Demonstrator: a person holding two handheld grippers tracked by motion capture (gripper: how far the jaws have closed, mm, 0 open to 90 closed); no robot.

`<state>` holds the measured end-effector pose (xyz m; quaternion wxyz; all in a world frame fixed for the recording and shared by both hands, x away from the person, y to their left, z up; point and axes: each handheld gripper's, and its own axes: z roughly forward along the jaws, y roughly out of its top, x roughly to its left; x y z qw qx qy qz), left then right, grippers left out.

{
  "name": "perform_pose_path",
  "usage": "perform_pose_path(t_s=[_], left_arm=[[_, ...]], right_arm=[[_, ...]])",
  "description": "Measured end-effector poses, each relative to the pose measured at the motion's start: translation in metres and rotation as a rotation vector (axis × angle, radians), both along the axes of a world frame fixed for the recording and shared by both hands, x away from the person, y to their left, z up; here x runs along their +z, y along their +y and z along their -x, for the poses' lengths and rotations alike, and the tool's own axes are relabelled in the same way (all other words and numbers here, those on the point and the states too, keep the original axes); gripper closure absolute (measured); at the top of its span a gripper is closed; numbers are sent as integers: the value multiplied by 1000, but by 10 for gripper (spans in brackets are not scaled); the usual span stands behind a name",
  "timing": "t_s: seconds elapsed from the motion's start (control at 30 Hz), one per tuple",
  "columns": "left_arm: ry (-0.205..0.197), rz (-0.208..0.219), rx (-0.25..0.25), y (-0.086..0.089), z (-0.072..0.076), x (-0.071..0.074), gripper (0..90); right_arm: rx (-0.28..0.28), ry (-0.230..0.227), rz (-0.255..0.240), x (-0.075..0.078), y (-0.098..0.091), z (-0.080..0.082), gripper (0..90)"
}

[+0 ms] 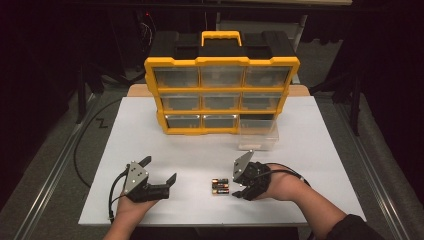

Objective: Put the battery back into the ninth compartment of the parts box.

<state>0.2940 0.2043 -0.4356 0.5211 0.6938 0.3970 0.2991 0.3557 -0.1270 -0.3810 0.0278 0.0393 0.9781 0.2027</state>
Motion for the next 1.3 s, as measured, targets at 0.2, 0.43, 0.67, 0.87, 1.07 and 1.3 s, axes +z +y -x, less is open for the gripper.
perform_pose_path(t_s=[0.2, 0.43, 0.67, 0.87, 1.07, 1.3], left_arm=[[-1, 1, -1, 0, 0, 0, 1], [-4, 2, -4, 0, 0, 1, 1], [-5, 8, -2, 1, 0, 1, 2], [-8, 8, -3, 1, 1, 2, 2], [-13, 10, -4, 2, 1, 2, 2], [-13, 9, -4, 2, 1, 2, 2]], right_arm=[[29, 7, 15, -1, 7, 1, 611], [49, 8, 26, -4, 18, 1, 656], [73, 10, 32, -4, 31, 2, 679], [95, 1, 53, -10, 39, 0, 692], [95, -6, 66, -14, 42, 0, 706], [118, -11, 81, -17, 44, 0, 746]])
